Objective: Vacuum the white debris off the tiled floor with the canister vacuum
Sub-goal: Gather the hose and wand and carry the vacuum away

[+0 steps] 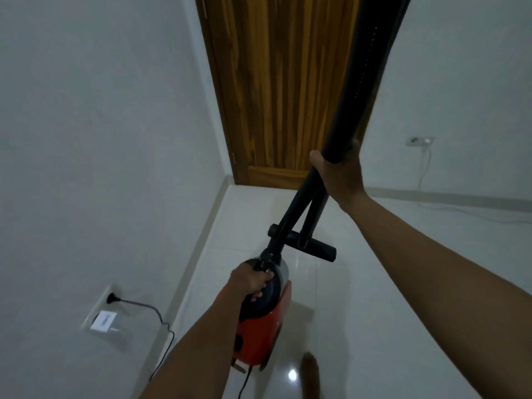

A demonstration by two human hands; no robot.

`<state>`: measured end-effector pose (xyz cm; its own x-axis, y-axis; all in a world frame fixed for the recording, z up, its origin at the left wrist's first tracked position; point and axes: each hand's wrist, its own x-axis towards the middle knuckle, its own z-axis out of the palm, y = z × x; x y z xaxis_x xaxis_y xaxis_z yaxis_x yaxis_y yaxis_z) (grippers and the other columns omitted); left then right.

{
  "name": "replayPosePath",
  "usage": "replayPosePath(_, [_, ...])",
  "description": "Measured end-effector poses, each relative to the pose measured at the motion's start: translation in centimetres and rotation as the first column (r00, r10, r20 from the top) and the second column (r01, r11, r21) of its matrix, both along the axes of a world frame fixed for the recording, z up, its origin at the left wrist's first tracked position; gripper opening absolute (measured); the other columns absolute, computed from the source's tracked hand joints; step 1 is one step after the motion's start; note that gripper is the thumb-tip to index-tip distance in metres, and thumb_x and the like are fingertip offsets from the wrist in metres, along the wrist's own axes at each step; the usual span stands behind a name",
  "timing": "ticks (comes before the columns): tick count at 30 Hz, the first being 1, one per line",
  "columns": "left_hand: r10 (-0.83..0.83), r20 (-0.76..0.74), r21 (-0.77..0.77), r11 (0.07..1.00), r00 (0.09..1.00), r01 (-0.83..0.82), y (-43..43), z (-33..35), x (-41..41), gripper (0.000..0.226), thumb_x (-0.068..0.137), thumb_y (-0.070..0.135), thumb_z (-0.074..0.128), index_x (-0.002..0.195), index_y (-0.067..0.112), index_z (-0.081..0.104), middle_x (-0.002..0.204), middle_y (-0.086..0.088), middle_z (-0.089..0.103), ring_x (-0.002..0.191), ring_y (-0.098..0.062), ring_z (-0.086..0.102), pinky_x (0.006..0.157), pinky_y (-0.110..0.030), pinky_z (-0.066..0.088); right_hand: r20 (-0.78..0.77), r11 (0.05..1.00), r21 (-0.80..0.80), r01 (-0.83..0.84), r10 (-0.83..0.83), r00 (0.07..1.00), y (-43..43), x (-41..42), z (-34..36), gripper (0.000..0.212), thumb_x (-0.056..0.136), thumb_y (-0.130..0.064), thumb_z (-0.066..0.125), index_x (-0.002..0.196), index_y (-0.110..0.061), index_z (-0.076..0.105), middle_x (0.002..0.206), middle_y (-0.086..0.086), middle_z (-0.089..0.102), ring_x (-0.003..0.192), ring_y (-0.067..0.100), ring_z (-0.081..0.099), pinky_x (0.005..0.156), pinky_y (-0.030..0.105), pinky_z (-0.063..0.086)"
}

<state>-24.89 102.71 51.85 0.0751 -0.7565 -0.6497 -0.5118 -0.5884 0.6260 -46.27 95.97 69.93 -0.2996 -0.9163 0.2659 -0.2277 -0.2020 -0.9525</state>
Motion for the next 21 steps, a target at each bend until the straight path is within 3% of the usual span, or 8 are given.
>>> replayPosePath(3, [0.056,0.013,-0.003,0.998,0.998,-0.056,-7.0,-0.4,0.6,0.022,0.087,0.033,0.073,0.086,0.011,0.067,0.068,-0.004,0.067,0.051,-0.017,0.058,0.049,-0.025,0.049,-0.005,0.994,0.065,-0.085,0.085,0.996,-8.4,1.3,-0.6,0.022,0.088,-0.015,0.074,0.088,-0.018,0.052,0.081,0.0,0.057,0.067,-0.003,0.059,0.068,0.025,0.053])
replayPosePath(5, [0.09,0.022,-0.011,0.996,0.996,-0.09,-11.6,-0.4,1.1,0.024,0.089,0.033,0.07,0.09,0.009,0.068,0.07,-0.005,0.067,0.051,-0.018,0.058,0.051,-0.027,0.05,0.056,0.984,0.085,-0.159,0.155,0.986,-13.9,2.1,-0.8,0.035,0.091,-0.018,0.076,0.109,-0.027,0.047,0.097,-0.007,0.057,0.083,-0.002,0.059,0.07,0.016,0.05])
replayPosePath(7, [0.118,0.033,-0.02,0.993,0.992,-0.118,-16.1,-0.4,1.8,0.023,0.09,0.033,0.069,0.093,0.01,0.068,0.072,-0.005,0.068,0.05,-0.017,0.058,0.05,-0.025,0.05,0.084,0.973,0.071,-0.219,0.213,0.973,-19.4,3.0,-1.0,0.053,0.092,-0.018,0.078,0.128,-0.024,0.041,0.108,-0.01,0.056,0.092,-0.003,0.06,0.068,0.011,0.052])
replayPosePath(11, [0.167,0.051,-0.032,0.986,0.985,-0.165,-22.8,-0.4,4.0,0.022,0.087,0.034,0.071,0.095,0.014,0.067,0.073,-0.005,0.07,0.049,-0.018,0.061,0.047,-0.024,0.049,0.073,0.96,0.086,-0.268,0.262,0.962,-28.0,5.7,-1.4,0.062,0.089,-0.026,0.081,0.136,-0.019,0.041,0.112,-0.008,0.061,0.096,-0.001,0.064,0.075,0.017,0.056])
replayPosePath(15, [0.227,0.06,0.018,0.973,0.972,-0.228,-31.5,-1.4,7.2,0.027,0.085,0.035,0.072,0.085,0.008,0.069,0.067,-0.004,0.07,0.051,-0.017,0.063,0.048,-0.026,0.052,0.063,0.95,0.123,-0.287,0.281,0.958,-37.6,9.9,-2.5,0.072,0.084,-0.03,0.085,0.141,-0.015,0.043,0.118,-0.001,0.064,0.105,0.013,0.066,0.092,0.036,0.059])
replayPosePath(21, [0.265,0.008,0.085,0.961,0.964,-0.265,-44.3,-3.5,12.0,0.024,0.089,0.031,0.069,0.092,0.007,0.067,0.072,-0.006,0.068,0.05,-0.017,0.061,0.044,-0.023,0.047,0.063,0.934,0.19,-0.303,0.296,0.953,-50.9,16.1,-5.5,0.074,0.083,-0.038,0.083,0.142,-0.02,0.042,0.124,-0.003,0.061,0.114,0.014,0.062,0.103,0.041,0.055])
